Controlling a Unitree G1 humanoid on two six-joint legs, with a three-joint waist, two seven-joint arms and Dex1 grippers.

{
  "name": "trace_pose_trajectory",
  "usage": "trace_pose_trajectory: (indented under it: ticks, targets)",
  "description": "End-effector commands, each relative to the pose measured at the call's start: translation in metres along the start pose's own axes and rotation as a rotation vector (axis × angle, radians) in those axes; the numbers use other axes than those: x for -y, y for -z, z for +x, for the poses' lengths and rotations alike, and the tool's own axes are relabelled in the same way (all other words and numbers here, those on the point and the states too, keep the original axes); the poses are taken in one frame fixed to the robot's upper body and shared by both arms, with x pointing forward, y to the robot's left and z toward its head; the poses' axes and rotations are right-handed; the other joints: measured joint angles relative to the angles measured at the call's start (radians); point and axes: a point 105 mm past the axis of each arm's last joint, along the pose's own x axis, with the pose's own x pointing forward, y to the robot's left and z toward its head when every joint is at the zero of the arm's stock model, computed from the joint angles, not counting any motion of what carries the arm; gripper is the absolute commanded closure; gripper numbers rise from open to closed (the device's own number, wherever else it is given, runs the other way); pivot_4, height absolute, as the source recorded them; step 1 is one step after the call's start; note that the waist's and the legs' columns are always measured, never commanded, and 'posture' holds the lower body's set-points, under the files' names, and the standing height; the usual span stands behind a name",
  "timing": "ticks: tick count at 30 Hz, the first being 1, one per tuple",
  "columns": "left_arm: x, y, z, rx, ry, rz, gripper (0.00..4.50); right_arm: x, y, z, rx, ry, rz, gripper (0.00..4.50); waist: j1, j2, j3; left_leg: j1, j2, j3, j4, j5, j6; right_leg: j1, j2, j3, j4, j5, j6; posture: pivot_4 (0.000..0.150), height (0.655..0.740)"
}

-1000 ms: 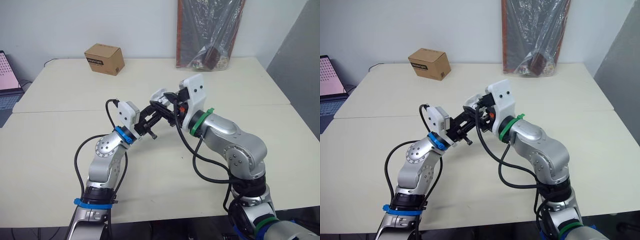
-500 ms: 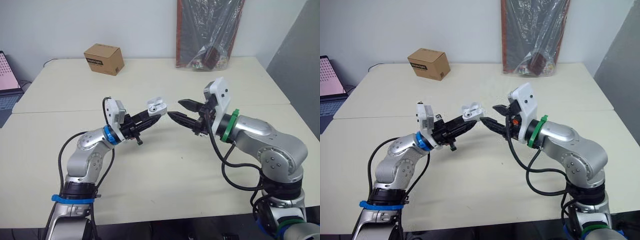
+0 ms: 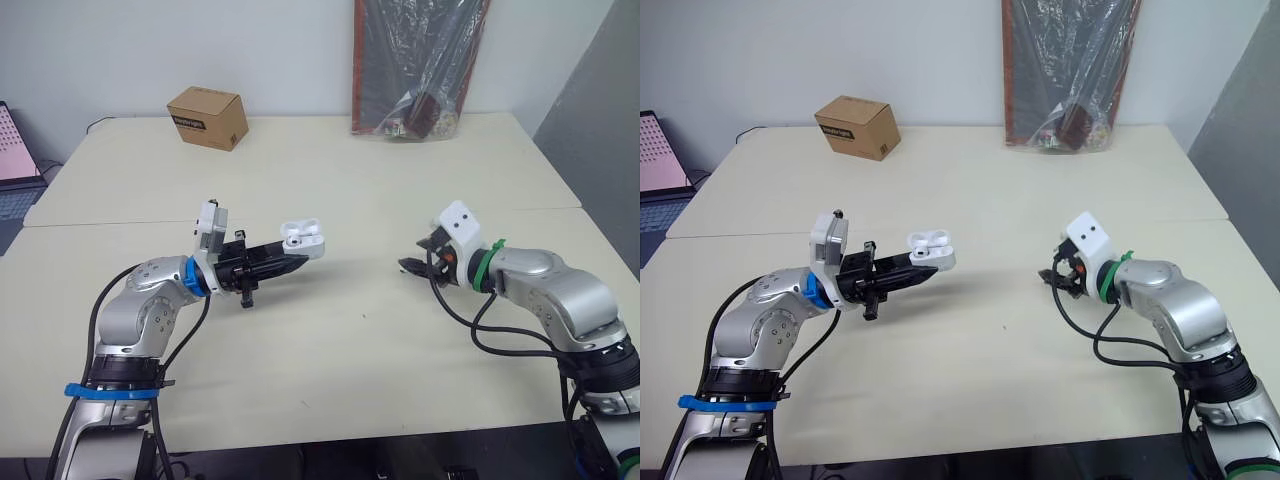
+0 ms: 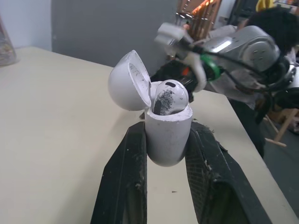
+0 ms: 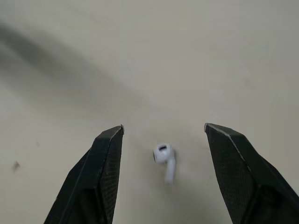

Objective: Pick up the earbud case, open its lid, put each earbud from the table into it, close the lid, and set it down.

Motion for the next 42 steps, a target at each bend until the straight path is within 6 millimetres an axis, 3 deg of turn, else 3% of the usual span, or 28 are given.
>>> trace_pose_trajectory:
  ticks: [1,15,42]
  targets:
    - [0.003,-0.010,0.003,0.014,0.031,0.041,3.75,0.000,0.000,0.002,0.004,-0.011,-0.062,1.63,0.000,0.000,0.000,0.000,0.000,0.000,0.000,0.000,0.000,0.000,0.000,0.000,0.000,0.000,0.000,0.150,0.7400]
    - [0.013,-0.002,0.007,0.007,0.042,0.042,3.75,0.008,0.015,0.028,-0.042,-0.005,-0.020,1.63,0.000,0.000,0.000,0.001,0.000,0.000,0.000,0.000,0.000,0.000,0.000,0.000,0.001,0.000,0.000,0.150,0.7400]
    - [0.016,-0.001,0.011,0.018,0.039,0.046,3.75,0.006,0.016,0.031,-0.045,-0.018,0.009,1.63,0.000,0.000,0.000,0.001,0.000,0.000,0.001,0.000,0.000,0.001,0.000,0.001,0.001,0.000,0.000,0.150,0.7400]
